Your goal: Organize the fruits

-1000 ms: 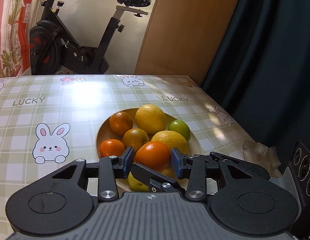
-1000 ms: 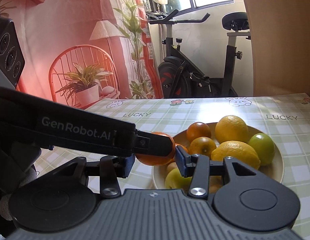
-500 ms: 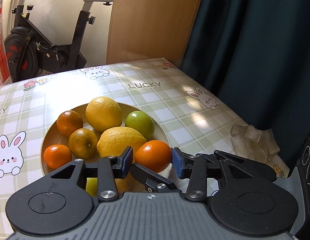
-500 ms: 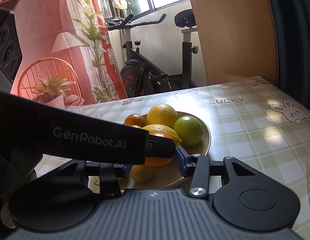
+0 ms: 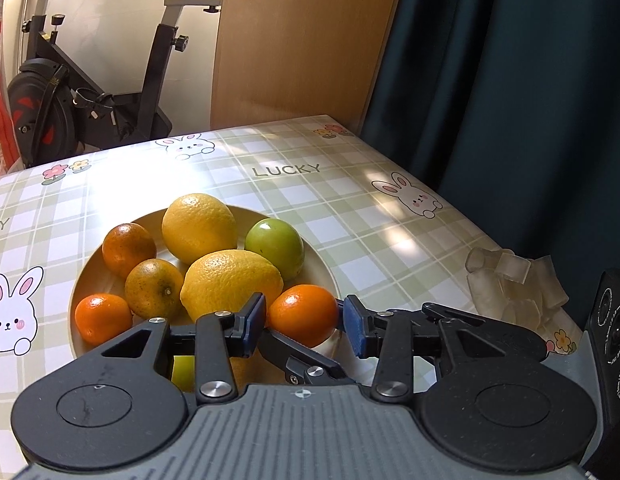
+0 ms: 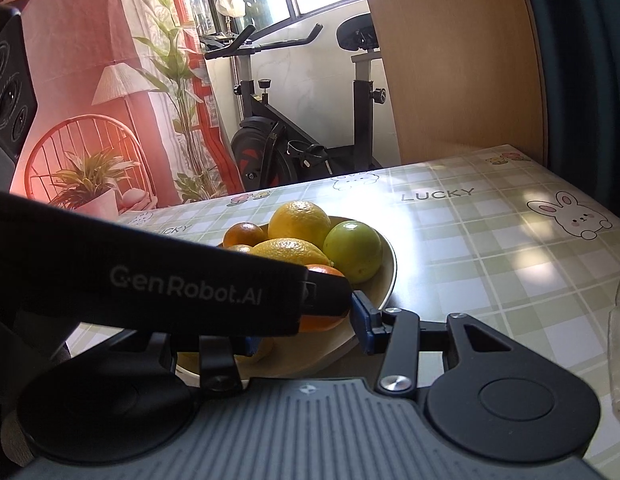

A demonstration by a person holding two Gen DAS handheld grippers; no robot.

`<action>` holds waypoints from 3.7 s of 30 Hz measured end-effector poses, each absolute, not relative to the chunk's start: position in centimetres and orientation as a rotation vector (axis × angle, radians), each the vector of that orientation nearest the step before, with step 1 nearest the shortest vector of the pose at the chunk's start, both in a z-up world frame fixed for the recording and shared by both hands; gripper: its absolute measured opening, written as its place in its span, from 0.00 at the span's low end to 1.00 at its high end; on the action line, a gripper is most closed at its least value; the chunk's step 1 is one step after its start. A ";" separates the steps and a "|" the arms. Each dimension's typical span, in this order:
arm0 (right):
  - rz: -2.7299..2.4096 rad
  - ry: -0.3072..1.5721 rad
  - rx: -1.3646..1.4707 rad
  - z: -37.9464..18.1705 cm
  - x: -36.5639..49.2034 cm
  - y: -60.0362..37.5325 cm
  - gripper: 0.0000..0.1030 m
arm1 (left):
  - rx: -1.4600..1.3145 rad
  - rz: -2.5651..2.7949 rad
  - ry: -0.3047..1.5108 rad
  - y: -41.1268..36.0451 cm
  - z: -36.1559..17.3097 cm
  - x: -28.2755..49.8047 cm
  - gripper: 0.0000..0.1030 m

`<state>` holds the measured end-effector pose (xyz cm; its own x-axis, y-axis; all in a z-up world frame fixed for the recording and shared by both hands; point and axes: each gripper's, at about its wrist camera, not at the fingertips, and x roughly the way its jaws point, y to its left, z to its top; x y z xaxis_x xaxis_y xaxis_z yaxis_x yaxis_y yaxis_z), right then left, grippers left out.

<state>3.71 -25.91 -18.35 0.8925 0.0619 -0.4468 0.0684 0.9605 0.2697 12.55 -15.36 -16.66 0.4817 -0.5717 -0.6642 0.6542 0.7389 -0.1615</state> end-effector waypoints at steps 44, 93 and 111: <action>0.038 0.495 0.188 -18.3 4.2 -24.4 0.73 | 0.019 -0.584 0.708 -8.6 -12.9 11.3 0.88; -0.102 0.386 0.125 0.9 -5.0 -18.4 1.00 | 0.040 -0.242 0.330 0.4 3.0 -0.6 0.93; -0.087 0.409 0.143 1.0 -4.7 -19.0 1.00 | 0.035 -0.248 0.350 0.9 2.8 -0.4 0.94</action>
